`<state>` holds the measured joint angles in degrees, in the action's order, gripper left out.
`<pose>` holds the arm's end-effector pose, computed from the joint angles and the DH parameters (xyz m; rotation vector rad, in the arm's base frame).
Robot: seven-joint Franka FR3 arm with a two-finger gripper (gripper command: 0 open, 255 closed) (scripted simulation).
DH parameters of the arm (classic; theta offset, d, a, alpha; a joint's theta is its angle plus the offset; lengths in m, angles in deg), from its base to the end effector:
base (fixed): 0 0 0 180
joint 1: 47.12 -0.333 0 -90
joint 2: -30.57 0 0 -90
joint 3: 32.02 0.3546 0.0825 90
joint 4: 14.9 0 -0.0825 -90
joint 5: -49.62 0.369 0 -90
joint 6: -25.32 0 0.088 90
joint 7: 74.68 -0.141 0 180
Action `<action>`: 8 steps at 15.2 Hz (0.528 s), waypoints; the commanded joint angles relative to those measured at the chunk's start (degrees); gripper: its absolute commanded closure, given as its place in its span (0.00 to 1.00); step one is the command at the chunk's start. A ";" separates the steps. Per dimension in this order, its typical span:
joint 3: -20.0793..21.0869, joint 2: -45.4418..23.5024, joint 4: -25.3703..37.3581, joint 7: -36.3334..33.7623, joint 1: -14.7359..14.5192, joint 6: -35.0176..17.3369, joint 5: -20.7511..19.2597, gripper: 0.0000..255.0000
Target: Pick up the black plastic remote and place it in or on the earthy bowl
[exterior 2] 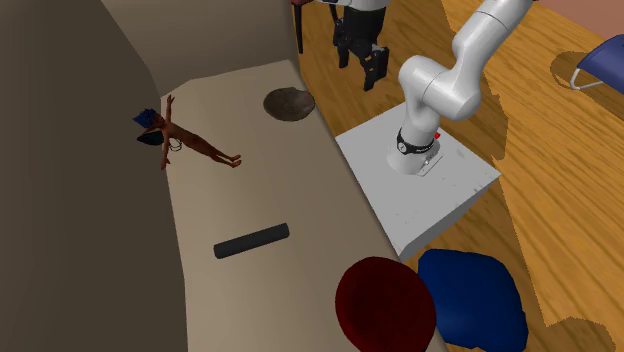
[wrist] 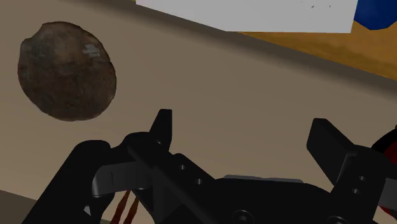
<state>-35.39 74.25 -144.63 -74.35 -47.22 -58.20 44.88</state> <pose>0.2579 -0.0342 0.6090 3.0994 -0.0645 -0.0715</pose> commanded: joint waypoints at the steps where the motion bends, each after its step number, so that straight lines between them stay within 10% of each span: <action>1: 0.00 0.00 0.00 0.00 0.00 0.00 0.00 0.00; 8: 1.53 -9.84 -2.27 -5.41 -0.23 -12.53 2.74 0.00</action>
<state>-34.13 66.65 -147.30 -78.89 -47.37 -68.71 47.17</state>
